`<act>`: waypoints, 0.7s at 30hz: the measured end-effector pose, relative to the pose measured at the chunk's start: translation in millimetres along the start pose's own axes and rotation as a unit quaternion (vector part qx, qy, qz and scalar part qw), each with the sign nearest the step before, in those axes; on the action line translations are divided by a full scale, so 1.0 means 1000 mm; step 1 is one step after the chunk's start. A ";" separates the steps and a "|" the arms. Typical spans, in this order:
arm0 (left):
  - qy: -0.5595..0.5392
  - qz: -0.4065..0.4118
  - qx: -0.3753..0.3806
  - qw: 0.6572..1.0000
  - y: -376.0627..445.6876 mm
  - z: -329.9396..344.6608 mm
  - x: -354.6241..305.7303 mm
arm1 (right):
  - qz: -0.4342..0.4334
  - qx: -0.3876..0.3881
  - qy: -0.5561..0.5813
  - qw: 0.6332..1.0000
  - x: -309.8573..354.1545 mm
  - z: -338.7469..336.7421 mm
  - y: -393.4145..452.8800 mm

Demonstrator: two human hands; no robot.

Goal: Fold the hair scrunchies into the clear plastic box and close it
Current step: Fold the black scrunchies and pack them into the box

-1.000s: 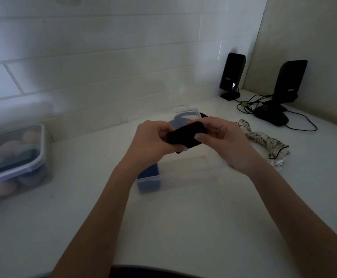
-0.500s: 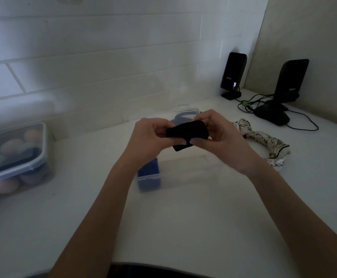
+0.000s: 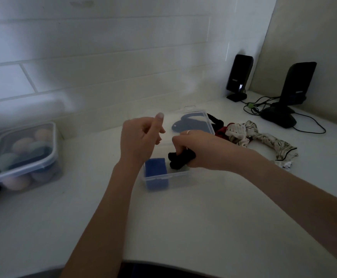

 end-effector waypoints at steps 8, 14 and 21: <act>-0.027 -0.039 0.015 0.999 0.003 0.001 0.007 | -0.011 0.121 0.058 0.991 -0.003 0.013 0.005; -0.006 -0.043 0.028 0.999 0.004 0.003 0.009 | 0.030 0.079 0.153 0.985 -0.011 0.006 -0.004; 0.012 -0.050 0.038 0.998 0.004 0.005 0.009 | 0.061 0.020 0.126 0.990 -0.009 0.016 -0.008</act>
Point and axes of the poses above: each hand's wrist, its own y-axis towards the middle knuckle, its own z-axis out of the palm, x = y × z, the point moved 3 cm from there along y, towards the middle knuckle, and after that the axes turned 14 degrees about -z, right-handed, at the moved point
